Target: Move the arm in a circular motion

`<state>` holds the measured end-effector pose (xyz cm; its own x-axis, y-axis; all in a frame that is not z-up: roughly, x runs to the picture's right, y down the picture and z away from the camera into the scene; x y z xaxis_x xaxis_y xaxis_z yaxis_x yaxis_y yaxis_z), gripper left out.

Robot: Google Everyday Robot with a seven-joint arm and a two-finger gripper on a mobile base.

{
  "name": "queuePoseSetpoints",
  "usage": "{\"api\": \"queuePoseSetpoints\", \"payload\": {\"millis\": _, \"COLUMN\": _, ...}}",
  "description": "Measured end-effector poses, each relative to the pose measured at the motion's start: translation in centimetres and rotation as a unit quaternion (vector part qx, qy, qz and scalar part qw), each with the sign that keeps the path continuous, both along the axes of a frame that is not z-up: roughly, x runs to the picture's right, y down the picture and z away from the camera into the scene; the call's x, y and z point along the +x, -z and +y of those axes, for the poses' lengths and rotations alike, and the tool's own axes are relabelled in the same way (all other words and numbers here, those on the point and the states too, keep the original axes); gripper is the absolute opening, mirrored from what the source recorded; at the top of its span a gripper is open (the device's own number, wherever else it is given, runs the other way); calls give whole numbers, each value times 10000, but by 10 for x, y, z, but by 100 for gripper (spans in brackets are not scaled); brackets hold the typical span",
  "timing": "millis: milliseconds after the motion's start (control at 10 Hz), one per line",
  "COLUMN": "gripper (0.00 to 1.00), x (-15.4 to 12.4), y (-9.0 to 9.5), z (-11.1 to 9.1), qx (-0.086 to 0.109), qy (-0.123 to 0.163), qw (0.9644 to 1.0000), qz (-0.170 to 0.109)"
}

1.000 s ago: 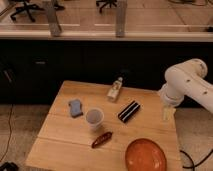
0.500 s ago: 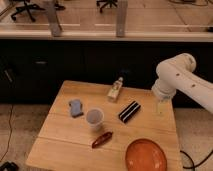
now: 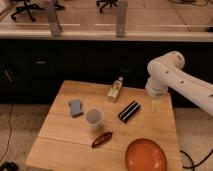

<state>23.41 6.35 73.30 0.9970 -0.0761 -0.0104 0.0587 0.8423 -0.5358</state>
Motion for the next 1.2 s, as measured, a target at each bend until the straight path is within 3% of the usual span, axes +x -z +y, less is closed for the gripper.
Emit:
{"api": "queuePoseSetpoints", "payload": {"millis": 400, "gripper": 80, "x": -36, "y": 0, "z": 6, "qx": -39, "qy": 219, "qw": 9997, "qz": -126}}
{"api": "queuePoseSetpoints", "payload": {"millis": 1200, "gripper": 80, "x": -54, "y": -13, "z": 11, "qx": -76, "qy": 448, "qw": 9988, "qz": -172}}
